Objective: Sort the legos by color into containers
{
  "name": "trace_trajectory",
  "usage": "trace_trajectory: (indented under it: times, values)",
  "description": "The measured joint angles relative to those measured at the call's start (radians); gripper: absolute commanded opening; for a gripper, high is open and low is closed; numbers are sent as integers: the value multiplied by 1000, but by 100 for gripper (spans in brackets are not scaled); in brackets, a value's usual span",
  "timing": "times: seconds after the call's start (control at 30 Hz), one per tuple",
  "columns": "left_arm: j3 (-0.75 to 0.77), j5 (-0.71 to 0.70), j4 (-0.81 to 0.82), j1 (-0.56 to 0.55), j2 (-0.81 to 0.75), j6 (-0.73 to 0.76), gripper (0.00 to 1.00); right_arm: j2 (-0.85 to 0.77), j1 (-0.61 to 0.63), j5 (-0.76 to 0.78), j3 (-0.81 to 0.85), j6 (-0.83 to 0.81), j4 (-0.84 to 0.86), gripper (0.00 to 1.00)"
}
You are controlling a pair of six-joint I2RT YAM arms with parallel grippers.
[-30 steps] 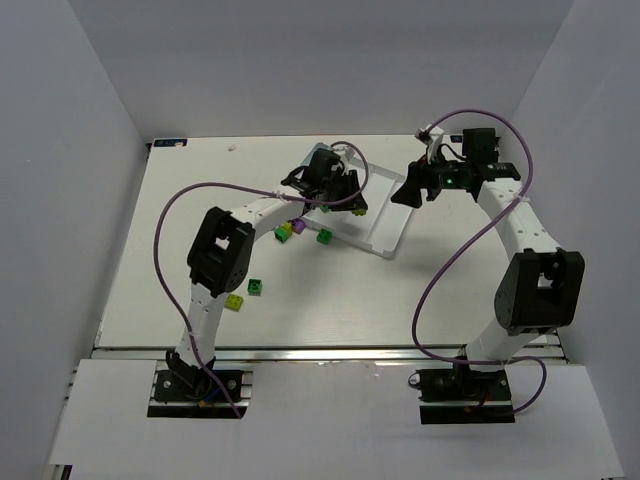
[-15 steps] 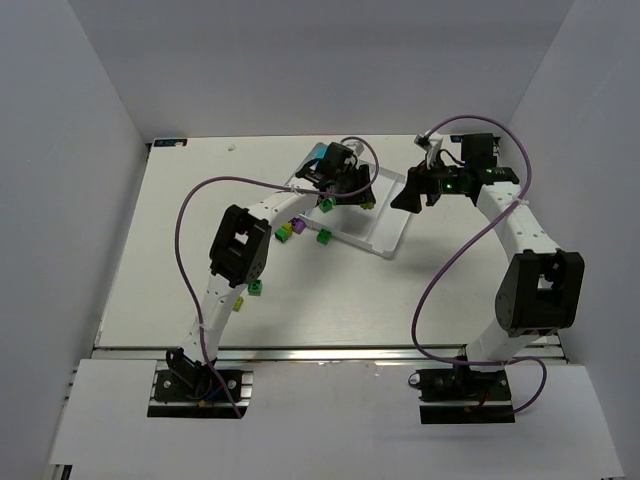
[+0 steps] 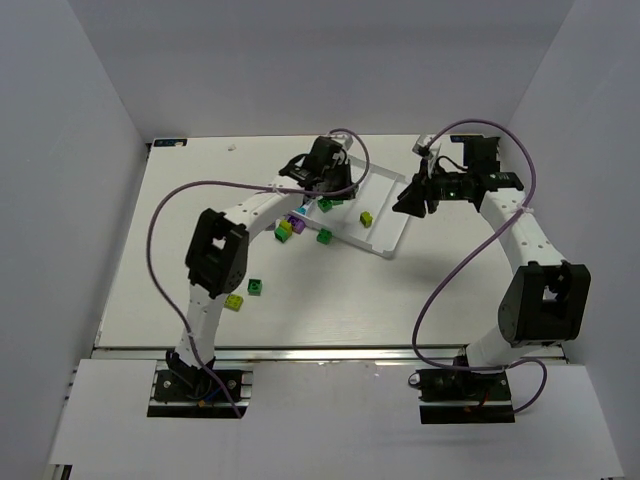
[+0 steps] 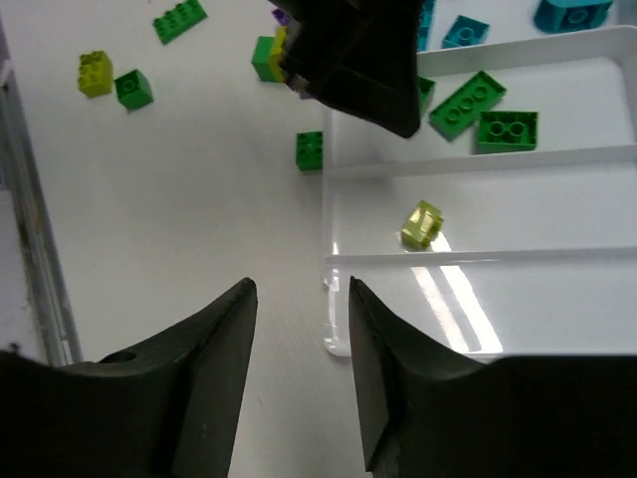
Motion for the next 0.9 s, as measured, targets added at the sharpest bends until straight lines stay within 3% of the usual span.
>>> trace_trajectory:
  times: [0.03,0.1,0.13,0.17,0.23,0.33,0.47,0.6,0.9]
  values:
    - [-68,-13,3,3,-63,9,14,-7,5,-16,-8,-27,-13,33]
    - [-198,-48,2,8,-193,26,16,-18,21,-39,-23,-90,-42,30]
    - [-266,-68,5,12,-268,34,21,-23,38,-46,-33,-119,-57,37]
    - [-325,-86,0,17,-341,42,37,-26,60,-50,-44,-143,-69,45]
    - [-412,-127,-10,22,-466,64,54,-34,112,-50,-77,-183,-83,63]
    - [-513,-184,-26,32,-594,87,68,-39,191,-38,-113,-219,-93,73]
    - [-653,-235,-53,54,-670,117,70,-39,258,-10,-120,-236,-96,75]
    - [-747,-244,-97,99,-650,164,70,-32,287,3,-112,-235,-97,76]
    - [-744,-213,-83,198,-530,335,72,-3,289,18,-52,-212,-95,87]
